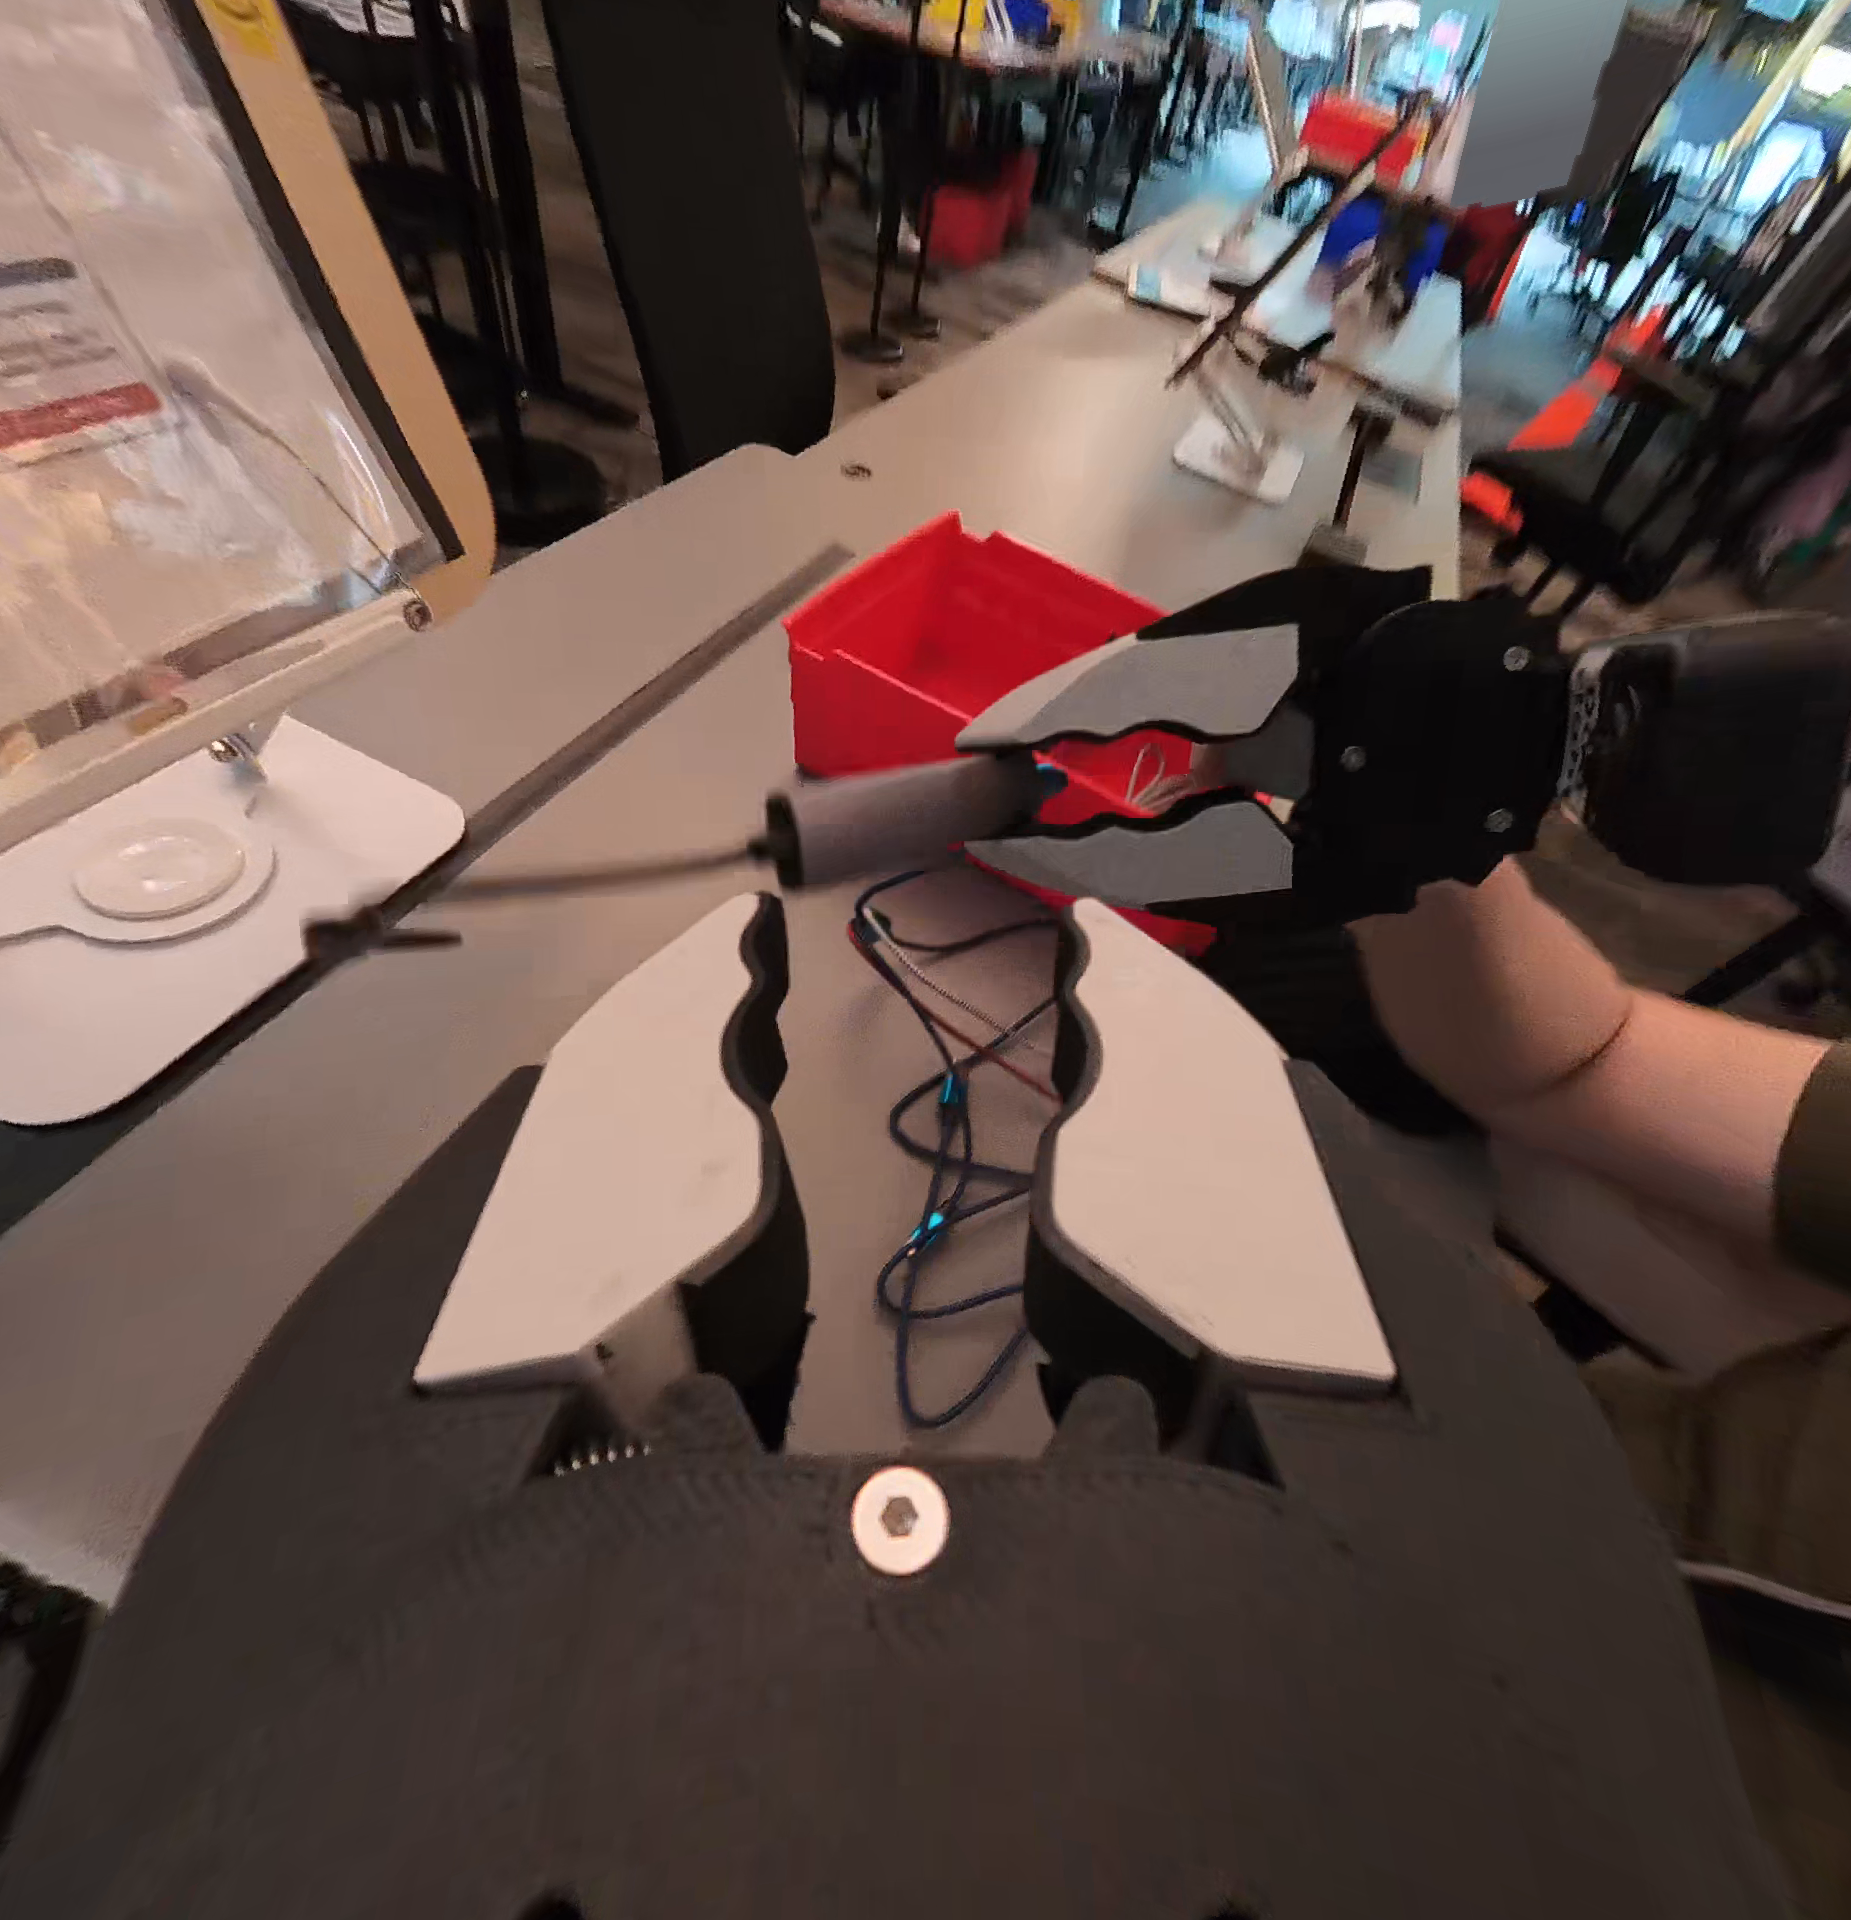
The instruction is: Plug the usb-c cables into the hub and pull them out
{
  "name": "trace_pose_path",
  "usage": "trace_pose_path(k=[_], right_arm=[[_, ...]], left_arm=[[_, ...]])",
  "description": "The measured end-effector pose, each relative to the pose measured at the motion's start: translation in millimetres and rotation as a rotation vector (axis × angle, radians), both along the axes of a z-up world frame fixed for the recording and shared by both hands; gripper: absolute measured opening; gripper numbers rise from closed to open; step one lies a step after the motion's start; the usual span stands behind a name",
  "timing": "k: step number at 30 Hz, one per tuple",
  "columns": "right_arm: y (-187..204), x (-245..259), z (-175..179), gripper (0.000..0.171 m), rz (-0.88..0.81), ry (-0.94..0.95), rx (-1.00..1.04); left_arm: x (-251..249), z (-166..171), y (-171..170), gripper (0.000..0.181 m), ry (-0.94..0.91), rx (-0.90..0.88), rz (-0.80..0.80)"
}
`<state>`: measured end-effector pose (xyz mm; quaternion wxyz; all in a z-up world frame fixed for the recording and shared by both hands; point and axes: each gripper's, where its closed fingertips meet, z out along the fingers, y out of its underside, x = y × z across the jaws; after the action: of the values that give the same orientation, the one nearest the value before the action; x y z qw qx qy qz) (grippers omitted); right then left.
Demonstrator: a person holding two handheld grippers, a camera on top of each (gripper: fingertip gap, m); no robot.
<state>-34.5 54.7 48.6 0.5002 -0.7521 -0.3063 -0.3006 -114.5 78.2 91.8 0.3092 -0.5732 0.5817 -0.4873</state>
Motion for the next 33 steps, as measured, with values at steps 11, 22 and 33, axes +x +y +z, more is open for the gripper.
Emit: trace_pose_path(k=[11, 22, 33], right_arm=[[-1.1, 3.8, 33.1, 0.024, -0.023, 0.397, 0.234], [0.7, -33.0, 38.5, 0.025, 0.031, 0.274, 0.372], [-7.0, -61.3, 51.5, 0.021, 0.203, 0.101, 0.600]], left_arm=[[41.6, -0.4, -10.2, 0.063, -0.278, -0.363, 0.000], [40.6, 7.6, -19.6, 0.041, -0.556, -0.517, -0.026], [26.0, 21.1, -12.2, 0.008, -0.592, -0.692, -0.158]])
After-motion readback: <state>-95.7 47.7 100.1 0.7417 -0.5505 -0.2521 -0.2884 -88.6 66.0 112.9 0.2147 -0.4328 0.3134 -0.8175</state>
